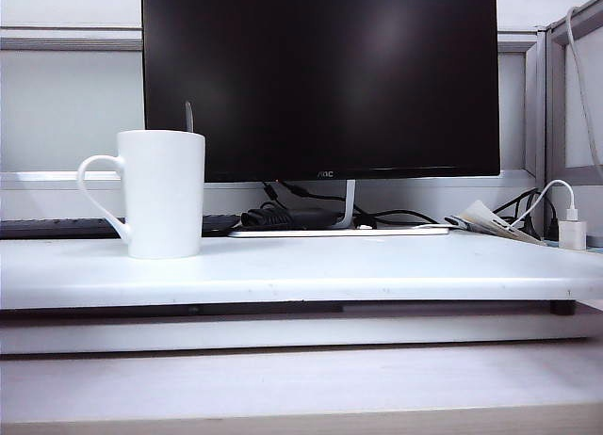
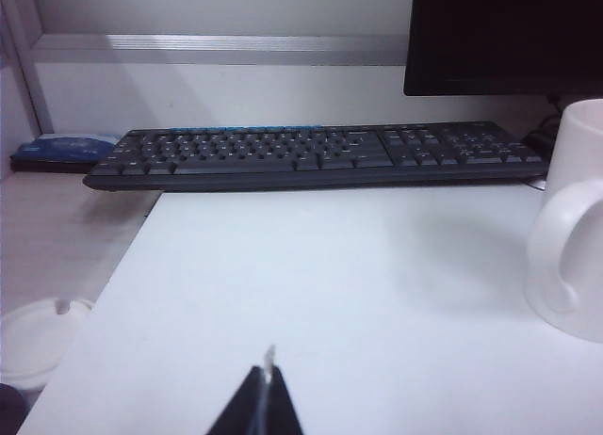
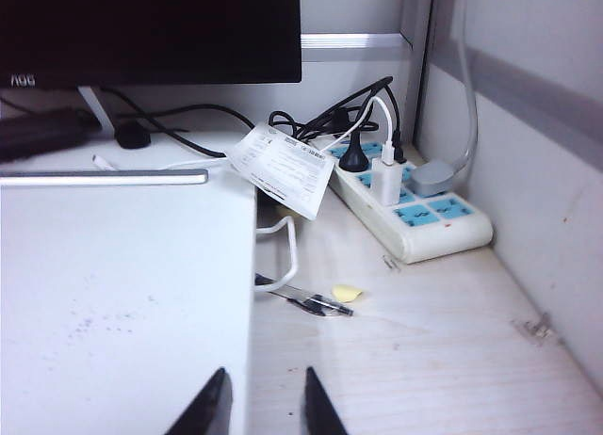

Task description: Pick up a spoon and stir the liquid in the cup.

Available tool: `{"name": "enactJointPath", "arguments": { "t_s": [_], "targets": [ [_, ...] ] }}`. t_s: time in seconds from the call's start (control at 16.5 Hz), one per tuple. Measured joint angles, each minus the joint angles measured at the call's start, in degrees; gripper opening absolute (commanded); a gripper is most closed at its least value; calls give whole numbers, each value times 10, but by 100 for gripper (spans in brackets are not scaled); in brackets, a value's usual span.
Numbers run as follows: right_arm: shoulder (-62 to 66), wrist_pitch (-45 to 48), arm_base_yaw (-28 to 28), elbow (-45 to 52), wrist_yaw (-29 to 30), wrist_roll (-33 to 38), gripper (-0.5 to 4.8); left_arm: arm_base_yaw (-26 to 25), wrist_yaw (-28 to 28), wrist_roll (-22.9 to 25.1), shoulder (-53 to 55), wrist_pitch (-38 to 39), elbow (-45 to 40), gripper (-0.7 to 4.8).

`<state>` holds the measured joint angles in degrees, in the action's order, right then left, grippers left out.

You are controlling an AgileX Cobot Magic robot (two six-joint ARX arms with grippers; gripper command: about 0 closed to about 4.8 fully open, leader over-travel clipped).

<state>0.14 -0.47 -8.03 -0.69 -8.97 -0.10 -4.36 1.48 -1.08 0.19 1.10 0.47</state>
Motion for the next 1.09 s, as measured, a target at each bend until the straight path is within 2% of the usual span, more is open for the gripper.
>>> {"name": "enactJointPath", "arguments": {
  "t_s": [0.55,0.61,0.73,0.79,0.85,0.91,0.97,1.03,1.09],
  "targets": [
    [0,1,0,0,0,-14,104,0,0,0,0,0,0,-5],
    [0,4,0,-1,2,-14,104,0,3,-1,0,0,1,7],
    [1,2,-2,-32,27,-15,110,0,31,-46,1,12,26,100],
    [1,7,-5,-75,41,-14,130,0,45,-80,1,19,62,99],
    [2,16,-5,-113,47,-15,197,0,50,-95,1,21,89,100],
    [8,33,-5,-164,47,-15,223,0,65,-105,0,24,133,103],
    [14,42,-5,-185,47,-15,275,0,76,-108,1,25,156,117],
    [46,42,-4,-234,47,-15,303,0,102,-100,10,33,197,154],
    [75,41,-4,-262,51,-15,316,0,120,-92,21,37,222,355]
  ]
}}
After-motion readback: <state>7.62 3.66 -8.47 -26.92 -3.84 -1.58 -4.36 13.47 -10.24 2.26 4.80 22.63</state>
